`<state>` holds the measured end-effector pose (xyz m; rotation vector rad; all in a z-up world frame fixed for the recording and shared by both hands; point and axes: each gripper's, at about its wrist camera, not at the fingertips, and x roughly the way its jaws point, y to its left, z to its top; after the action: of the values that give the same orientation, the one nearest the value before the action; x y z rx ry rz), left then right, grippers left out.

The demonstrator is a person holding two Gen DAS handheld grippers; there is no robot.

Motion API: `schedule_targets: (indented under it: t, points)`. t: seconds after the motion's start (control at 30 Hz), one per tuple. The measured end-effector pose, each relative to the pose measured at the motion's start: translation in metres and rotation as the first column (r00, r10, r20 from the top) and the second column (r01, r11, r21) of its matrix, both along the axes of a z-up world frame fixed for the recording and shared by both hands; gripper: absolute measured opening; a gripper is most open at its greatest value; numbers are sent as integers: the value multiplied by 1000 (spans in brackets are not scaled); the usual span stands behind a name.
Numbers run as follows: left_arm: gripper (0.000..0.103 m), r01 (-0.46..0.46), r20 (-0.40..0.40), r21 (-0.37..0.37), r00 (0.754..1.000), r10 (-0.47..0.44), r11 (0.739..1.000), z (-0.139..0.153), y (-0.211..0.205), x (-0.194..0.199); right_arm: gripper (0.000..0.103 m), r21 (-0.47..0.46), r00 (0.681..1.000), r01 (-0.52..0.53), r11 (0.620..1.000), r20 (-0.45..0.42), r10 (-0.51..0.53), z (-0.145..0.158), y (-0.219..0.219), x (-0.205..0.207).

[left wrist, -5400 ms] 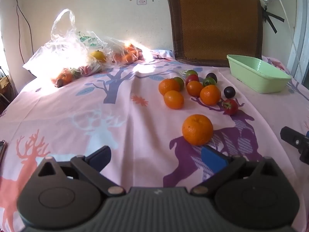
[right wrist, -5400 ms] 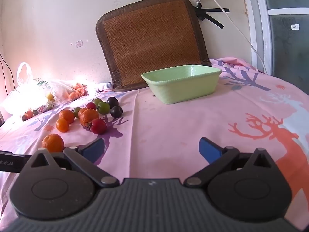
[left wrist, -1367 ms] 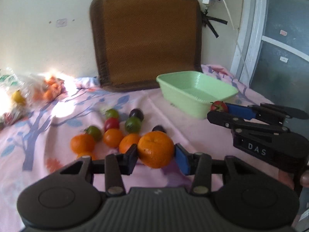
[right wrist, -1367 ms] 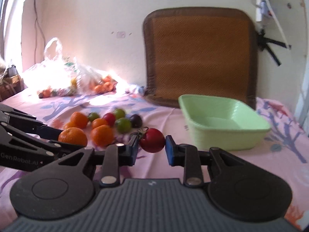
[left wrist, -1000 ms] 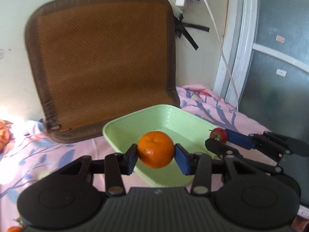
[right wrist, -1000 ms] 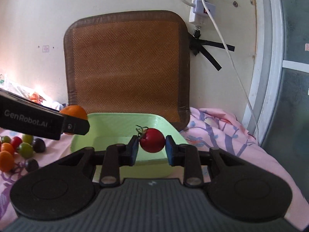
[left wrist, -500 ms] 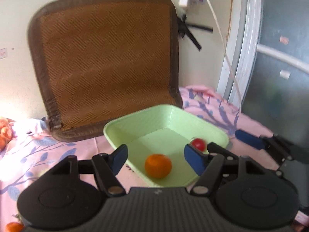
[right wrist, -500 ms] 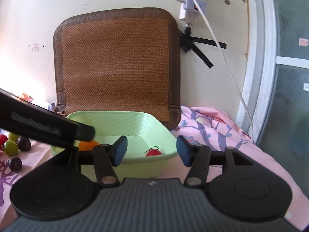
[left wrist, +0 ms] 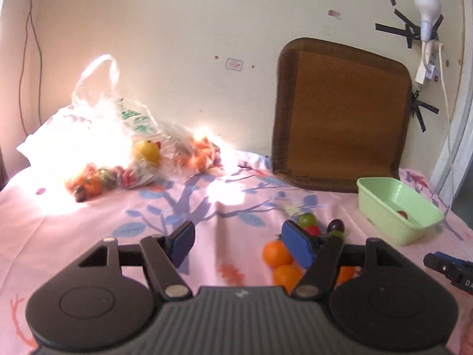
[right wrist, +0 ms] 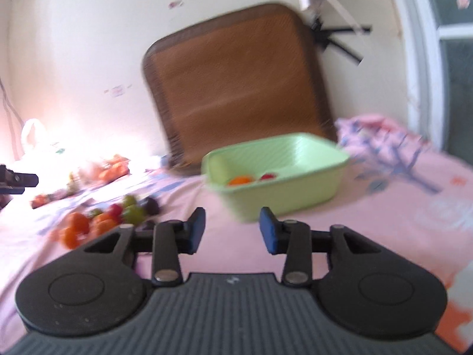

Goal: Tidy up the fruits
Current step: 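Withdraw both grippers from the basin back toward the fruit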

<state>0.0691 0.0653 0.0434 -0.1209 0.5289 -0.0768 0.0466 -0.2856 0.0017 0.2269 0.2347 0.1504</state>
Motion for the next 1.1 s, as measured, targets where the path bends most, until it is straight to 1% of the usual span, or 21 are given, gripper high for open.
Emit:
schedule_targets:
  t: [0.1, 0.2, 0.33, 0.47, 0.57, 0.67, 0.83, 1.1]
  points:
    - [66, -5, -7, 35, 1000, 5, 999, -13, 3, -8, 36, 29, 995, -76, 997, -62, 77, -5, 26, 6]
    - [65, 28, -30, 44, 999, -27, 999, -25, -7, -10, 36, 44, 987, -118, 992, -102, 122, -7, 49, 10]
    - [65, 73, -42, 81, 997, -70, 994, -39, -30, -11, 37, 24, 983, -144, 989, -113, 146, -5, 75, 4]
    - [65, 84, -74, 80, 994, -78, 993, -54, -38, -11, 37, -1, 978, -139, 990, -157, 138, -14, 87, 1]
    - [65, 78, -91, 79, 993, -70, 994, -61, -35, -11, 38, -28, 985, -117, 993, -131, 112, -13, 88, -2]
    - [65, 64, -81, 55, 995, -59, 996, -60, -30, -12, 38, -25, 985, -106, 994, -142, 101, -15, 88, 2]
    - [65, 61, -86, 32, 995, -58, 998, -59, -26, -11, 38, -26, 988, -98, 995, -126, 94, -15, 88, -1]
    - [67, 70, -79, 41, 995, -67, 997, -59, -28, -13, 38, -24, 988, -94, 995, -124, 91, -15, 88, -2]
